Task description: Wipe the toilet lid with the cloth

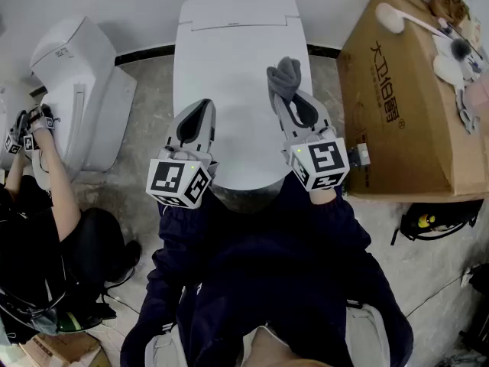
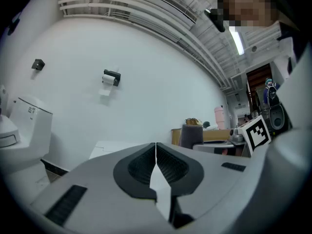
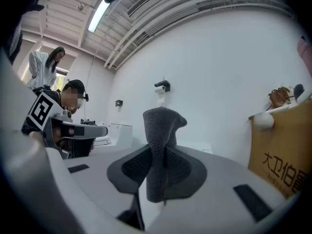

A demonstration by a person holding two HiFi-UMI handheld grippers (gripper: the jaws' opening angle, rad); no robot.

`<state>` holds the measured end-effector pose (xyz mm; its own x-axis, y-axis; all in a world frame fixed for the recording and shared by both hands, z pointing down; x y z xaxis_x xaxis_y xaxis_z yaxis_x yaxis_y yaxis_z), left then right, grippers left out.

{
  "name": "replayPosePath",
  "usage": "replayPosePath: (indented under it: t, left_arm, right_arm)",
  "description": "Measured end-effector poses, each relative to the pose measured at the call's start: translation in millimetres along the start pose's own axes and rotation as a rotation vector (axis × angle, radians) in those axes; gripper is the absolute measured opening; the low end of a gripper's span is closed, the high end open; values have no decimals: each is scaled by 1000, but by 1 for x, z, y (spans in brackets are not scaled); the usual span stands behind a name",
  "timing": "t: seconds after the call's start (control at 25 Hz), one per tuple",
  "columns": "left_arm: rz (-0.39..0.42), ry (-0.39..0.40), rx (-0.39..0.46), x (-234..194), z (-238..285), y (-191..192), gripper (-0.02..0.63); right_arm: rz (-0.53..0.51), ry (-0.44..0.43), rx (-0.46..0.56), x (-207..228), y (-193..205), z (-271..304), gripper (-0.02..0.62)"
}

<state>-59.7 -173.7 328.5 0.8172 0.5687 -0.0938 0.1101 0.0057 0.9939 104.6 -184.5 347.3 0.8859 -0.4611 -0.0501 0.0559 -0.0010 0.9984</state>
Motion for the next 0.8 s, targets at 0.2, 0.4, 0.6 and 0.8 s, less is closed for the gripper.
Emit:
replayPosePath:
  t: [0.2,0.4,0.6,0.8]
  left_arm:
    - [5,0,-3,1,1,1,17]
    - [26,1,-8,2,1,2,17]
    - [29,0,-7,2,0,3,17]
    - [19,-1,0,0,-2,0,17]
  right_arm:
    - [2,0,-2,1,1,1,83]
    - [-1,-2,1,0,1,2,83]
    - [-1,0,-1,-1,2,2,83]
    - [-68,7,-4,2,-4,6,83]
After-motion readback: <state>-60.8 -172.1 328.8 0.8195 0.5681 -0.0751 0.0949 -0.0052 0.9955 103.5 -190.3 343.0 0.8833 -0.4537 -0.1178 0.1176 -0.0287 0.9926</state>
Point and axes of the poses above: the fingertips, and each gripper's own axes: z forward along the fingers, x to its right, y out of its underside, the point moved 2 cm from there along -z, backward along the fingers, and after that the axes turned 1 degree about -z, right-handed, at the moved point
